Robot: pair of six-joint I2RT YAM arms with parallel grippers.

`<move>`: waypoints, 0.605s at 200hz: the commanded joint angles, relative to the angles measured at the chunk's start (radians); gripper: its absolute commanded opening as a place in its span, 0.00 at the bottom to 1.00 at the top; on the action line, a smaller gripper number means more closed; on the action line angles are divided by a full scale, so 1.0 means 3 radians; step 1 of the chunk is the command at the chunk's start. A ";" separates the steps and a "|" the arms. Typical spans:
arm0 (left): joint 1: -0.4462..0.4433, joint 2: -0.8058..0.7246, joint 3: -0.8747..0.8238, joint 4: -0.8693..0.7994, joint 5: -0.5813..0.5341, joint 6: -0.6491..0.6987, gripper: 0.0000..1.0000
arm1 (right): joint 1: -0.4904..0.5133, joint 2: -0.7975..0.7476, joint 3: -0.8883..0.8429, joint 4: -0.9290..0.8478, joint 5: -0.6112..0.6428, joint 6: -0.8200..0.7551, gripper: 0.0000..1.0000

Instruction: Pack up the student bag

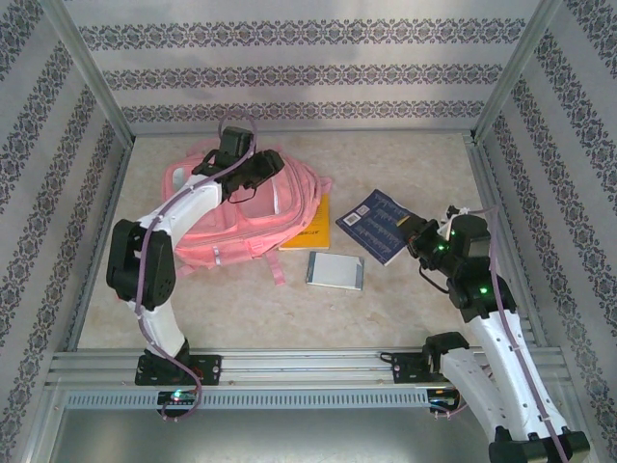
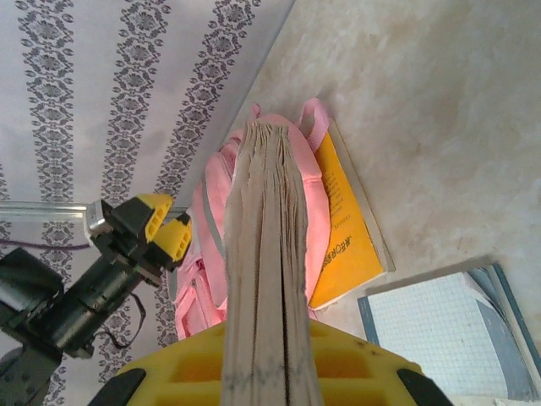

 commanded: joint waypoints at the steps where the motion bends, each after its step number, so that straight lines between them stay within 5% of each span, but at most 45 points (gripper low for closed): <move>1: 0.0026 0.0140 0.0173 -0.0218 -0.0024 0.0115 0.51 | -0.0040 -0.0048 -0.0034 -0.0010 -0.0118 -0.0044 0.00; 71: 0.0035 0.0281 0.0158 -0.0173 -0.0046 -0.0100 0.49 | -0.0051 0.0010 -0.0139 0.0136 -0.0156 0.0029 0.00; 121: 0.0006 0.0436 0.0180 -0.0013 0.0161 -0.0199 0.35 | -0.0041 0.0071 -0.0302 0.0299 -0.0236 0.0184 0.00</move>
